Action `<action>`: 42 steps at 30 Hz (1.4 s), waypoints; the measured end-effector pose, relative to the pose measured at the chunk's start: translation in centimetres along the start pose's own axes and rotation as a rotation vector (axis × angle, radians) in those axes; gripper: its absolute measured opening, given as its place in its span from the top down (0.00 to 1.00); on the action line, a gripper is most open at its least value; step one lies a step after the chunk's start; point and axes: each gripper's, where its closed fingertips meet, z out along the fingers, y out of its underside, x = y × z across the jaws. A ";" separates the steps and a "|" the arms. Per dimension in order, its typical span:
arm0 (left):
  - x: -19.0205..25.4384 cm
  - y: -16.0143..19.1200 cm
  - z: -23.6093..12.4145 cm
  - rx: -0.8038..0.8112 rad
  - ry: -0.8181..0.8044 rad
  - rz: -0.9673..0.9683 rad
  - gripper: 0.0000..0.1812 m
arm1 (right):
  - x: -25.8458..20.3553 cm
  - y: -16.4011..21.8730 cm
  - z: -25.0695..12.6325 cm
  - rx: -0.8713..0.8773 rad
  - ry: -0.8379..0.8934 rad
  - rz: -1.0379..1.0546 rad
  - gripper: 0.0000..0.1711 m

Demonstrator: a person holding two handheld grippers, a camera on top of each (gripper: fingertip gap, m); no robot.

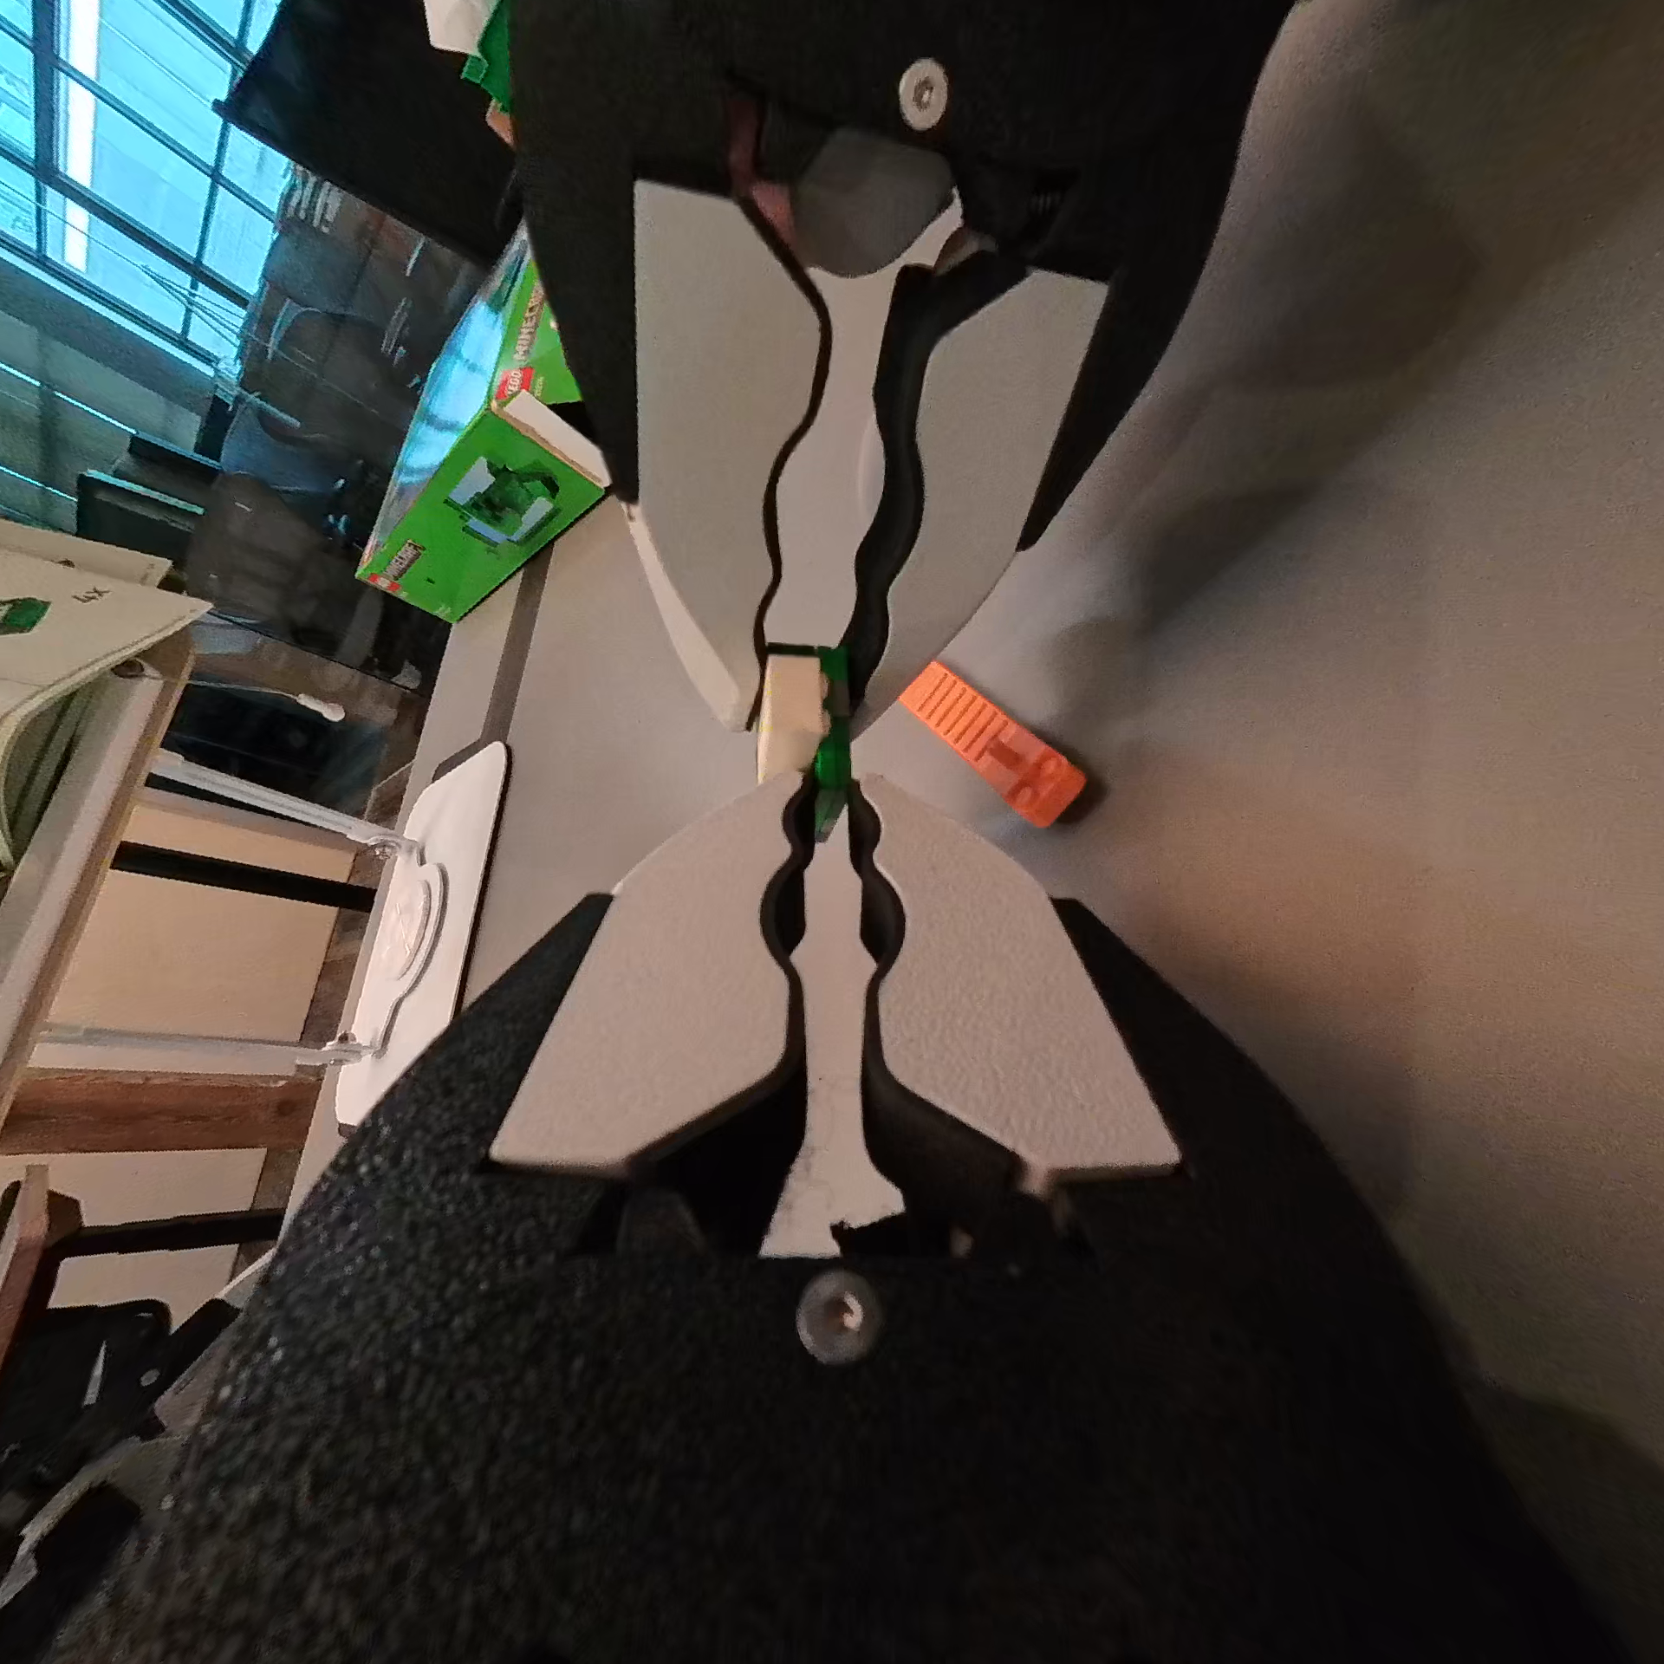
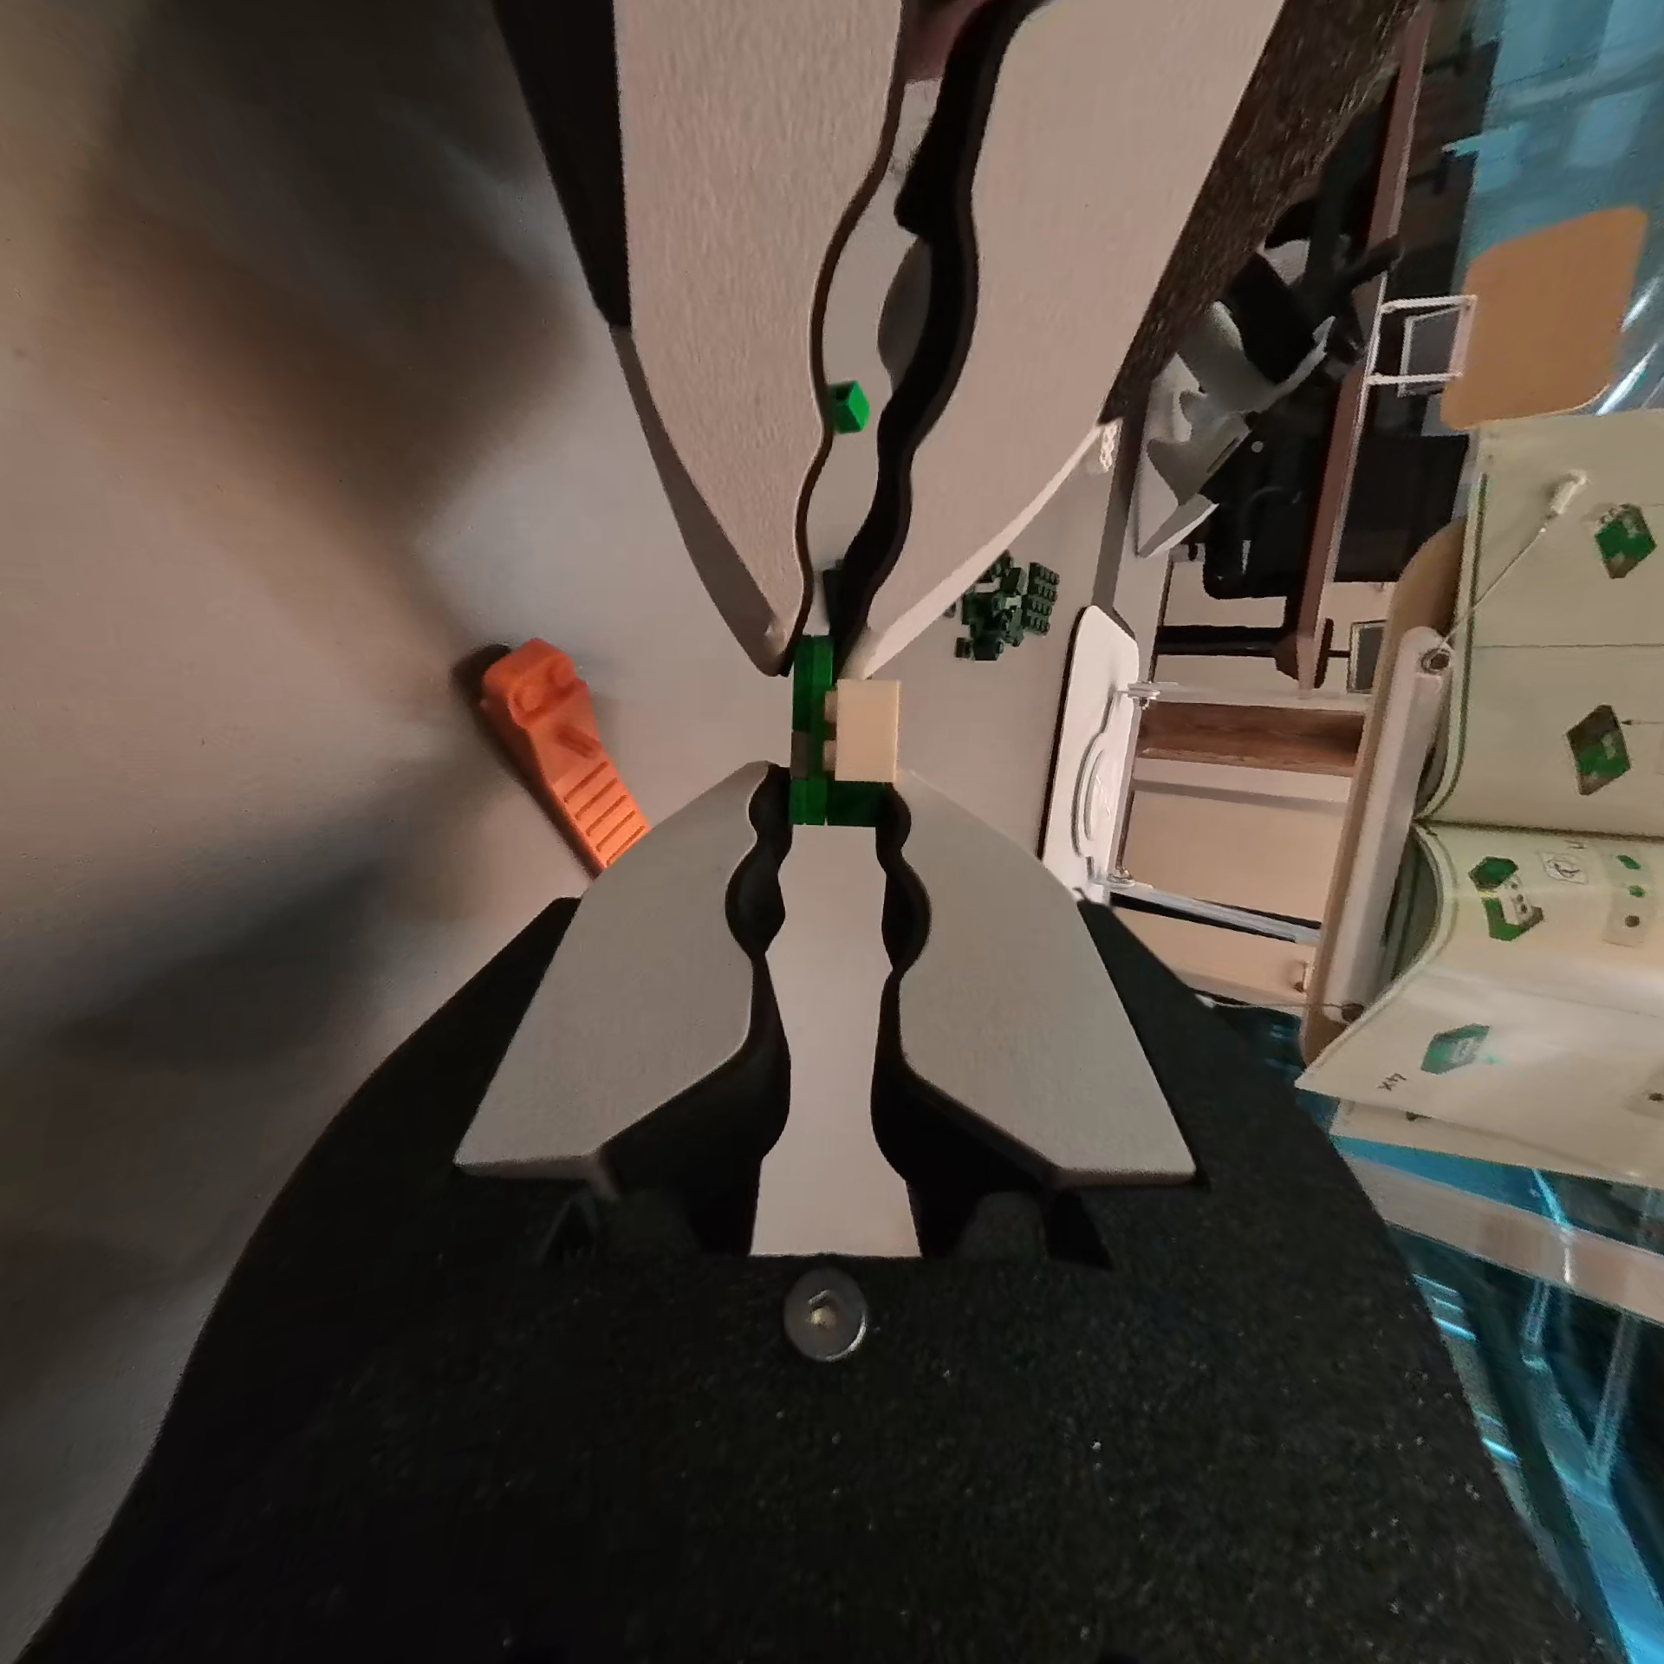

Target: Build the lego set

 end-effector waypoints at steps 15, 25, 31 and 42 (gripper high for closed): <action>-2.5 -0.5 -1.6 0.051 -0.176 0.036 0.97 | 1.7 -0.1 -0.7 0.187 0.064 0.189 0.80; -0.7 -2.2 -1.5 0.170 -0.099 0.103 0.97 | 2.0 -1.9 -2.5 0.401 0.079 0.195 0.77; -0.6 -2.6 -1.6 0.205 -0.089 0.078 0.97 | 1.6 -1.7 -2.0 0.371 0.113 0.114 0.89; -1.9 -3.7 -2.7 0.411 -0.021 -0.232 0.76 | 2.8 -1.7 -2.8 0.443 0.323 0.010 0.90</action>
